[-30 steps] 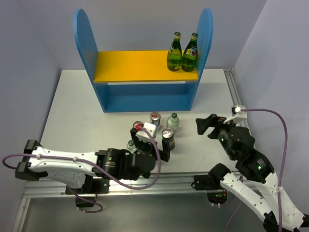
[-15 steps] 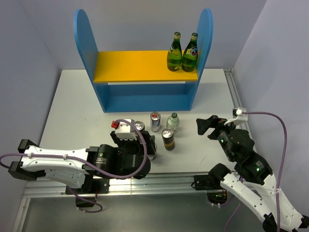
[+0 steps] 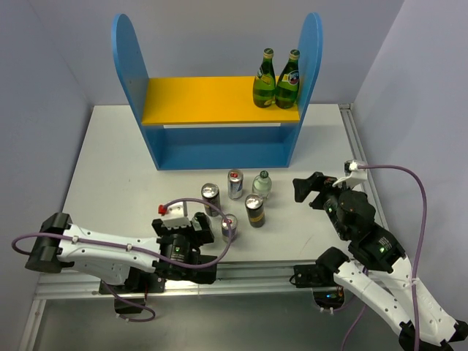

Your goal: Place and organize the beverage onto the shelf

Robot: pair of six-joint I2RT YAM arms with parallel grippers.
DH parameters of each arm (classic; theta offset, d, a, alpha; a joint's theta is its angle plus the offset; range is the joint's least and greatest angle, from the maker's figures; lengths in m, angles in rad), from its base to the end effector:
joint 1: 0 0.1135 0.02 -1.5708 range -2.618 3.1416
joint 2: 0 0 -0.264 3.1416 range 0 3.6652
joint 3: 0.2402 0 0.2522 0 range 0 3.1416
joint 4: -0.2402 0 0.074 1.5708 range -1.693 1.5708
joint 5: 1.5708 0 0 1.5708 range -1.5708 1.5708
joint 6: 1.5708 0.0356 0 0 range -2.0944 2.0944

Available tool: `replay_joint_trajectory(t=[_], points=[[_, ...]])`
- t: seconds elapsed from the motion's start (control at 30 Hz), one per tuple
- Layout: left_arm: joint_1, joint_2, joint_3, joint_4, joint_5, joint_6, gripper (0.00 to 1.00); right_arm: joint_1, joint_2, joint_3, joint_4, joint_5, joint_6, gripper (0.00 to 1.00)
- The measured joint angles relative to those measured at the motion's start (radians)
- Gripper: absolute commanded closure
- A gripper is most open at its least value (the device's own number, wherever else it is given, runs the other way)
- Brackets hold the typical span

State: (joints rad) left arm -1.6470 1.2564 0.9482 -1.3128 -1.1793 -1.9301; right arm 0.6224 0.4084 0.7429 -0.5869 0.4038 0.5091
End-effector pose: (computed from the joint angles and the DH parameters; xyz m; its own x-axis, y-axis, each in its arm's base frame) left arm 0.0187 -0.1875 0.2599 -0.3796 -0.2797 -0.8819 -0.0613 0.9587 -0.2776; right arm 0.0835 0.0427 0.3288 -0.2878 0.3451 -0.8933 -0.0993 0.9170 0.3863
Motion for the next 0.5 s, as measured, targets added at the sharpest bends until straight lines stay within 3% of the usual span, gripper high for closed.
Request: replay_joint_trajectory(t=[0.27, 0.5], points=[[0.000, -0.019, -0.082, 0.028, -0.036, -0.031, 0.01, 0.000, 0.000, -0.012, 0.010, 0.000, 0.008, 0.00], [0.009, 0.045, -0.087, 0.105, -0.080, 0.033, 0.01, 0.000, 0.001, -0.031, 0.015, 0.000, 0.018, 0.00]])
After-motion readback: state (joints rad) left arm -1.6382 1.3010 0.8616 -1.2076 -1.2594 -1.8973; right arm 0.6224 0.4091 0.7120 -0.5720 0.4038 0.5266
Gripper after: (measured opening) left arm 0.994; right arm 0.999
